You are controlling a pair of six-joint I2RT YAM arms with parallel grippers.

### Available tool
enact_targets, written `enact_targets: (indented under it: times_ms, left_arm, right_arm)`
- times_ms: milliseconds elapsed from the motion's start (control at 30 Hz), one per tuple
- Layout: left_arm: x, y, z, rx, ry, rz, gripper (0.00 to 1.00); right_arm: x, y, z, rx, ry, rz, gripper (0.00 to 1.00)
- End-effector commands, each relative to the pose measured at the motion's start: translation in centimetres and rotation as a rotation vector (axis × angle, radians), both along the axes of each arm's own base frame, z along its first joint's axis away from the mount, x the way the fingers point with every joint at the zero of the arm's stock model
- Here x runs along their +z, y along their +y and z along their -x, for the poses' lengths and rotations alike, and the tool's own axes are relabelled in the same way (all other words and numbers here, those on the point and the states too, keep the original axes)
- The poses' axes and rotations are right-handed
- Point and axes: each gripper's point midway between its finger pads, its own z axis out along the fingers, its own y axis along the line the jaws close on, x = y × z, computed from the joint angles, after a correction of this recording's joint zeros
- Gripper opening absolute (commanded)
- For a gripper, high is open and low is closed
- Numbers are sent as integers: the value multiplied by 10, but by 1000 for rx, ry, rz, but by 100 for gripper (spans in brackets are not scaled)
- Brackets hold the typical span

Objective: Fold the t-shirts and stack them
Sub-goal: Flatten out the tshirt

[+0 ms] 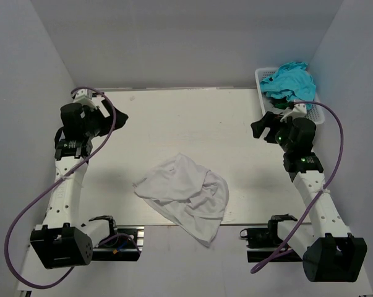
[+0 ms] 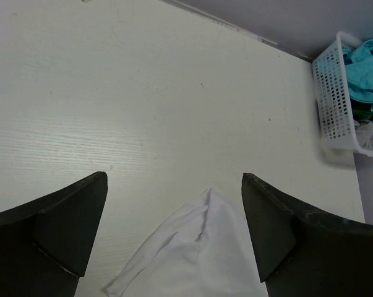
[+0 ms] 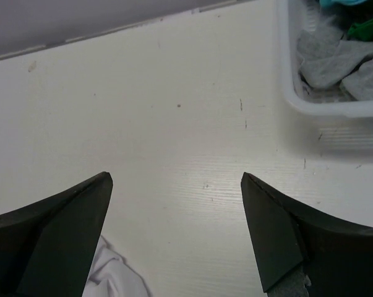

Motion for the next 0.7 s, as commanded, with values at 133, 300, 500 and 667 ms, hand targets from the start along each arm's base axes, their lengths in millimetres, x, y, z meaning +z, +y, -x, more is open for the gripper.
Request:
enact_targets:
  times_ms: [133, 300, 500, 667]
  left_arm:
    - [-51, -40, 12, -152, 121, 202, 96]
    - [-108, -69, 21, -184, 297, 173, 93]
    - [-181, -98, 50, -204, 552, 57, 100]
    - [-208, -93, 67, -155, 674, -57, 98]
  right_arm:
    - [0, 28, 11, 161, 1, -46, 90]
    - [-32, 58, 23, 359, 194, -57, 90]
    - [-104, 109, 52, 544, 476, -51, 90]
    - [-145, 127, 81, 606, 629, 72, 90]
